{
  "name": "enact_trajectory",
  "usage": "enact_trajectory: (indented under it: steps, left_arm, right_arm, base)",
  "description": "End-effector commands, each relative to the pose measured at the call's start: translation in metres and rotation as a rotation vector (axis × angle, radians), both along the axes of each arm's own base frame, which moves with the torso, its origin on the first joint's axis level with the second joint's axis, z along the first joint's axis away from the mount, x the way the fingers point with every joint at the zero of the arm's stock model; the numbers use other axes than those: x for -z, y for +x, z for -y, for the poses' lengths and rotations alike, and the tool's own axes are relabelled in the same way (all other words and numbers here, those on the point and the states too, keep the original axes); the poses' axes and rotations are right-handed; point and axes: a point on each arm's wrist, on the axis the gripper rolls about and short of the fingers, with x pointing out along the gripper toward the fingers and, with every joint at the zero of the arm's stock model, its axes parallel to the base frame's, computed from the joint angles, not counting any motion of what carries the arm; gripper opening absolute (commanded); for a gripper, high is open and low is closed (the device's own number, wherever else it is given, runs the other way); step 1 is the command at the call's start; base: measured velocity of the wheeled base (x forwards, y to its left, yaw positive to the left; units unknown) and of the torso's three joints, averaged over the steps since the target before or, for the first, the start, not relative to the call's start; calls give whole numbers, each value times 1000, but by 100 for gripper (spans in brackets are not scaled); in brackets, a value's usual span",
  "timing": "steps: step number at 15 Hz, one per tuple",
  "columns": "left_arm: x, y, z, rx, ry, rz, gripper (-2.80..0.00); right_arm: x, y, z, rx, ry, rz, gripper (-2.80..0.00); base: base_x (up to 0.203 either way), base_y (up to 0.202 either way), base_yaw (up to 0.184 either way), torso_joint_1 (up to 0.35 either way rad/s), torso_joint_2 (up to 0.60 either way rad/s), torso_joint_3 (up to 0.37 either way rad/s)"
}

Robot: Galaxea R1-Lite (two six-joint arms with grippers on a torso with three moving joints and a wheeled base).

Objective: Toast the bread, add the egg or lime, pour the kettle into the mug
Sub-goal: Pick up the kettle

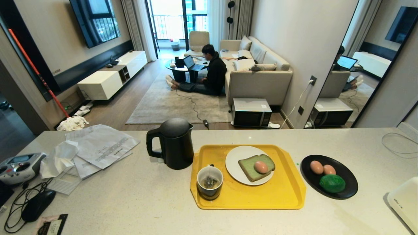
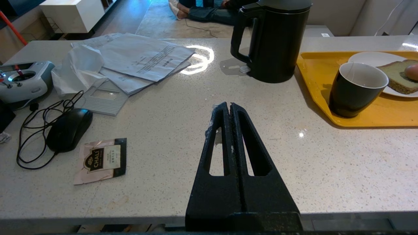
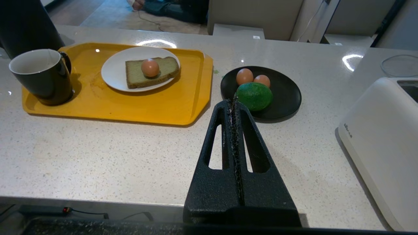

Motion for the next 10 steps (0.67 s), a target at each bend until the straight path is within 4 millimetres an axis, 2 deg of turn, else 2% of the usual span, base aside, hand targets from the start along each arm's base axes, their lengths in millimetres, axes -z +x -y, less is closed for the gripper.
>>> enact_trajectory:
  steps: [1,10]
  left_arm:
    - [0,0,0,-1,0,0,-280]
    - [0,0,0,-1,0,0,-280]
  right_arm:
    - [0,0,0,-1,1,-3,-280]
    - [0,0,0,-1,3,-3,-280]
  base:
    - [0,0,0,0,0,0]
    - [0,0,0,0,0,0]
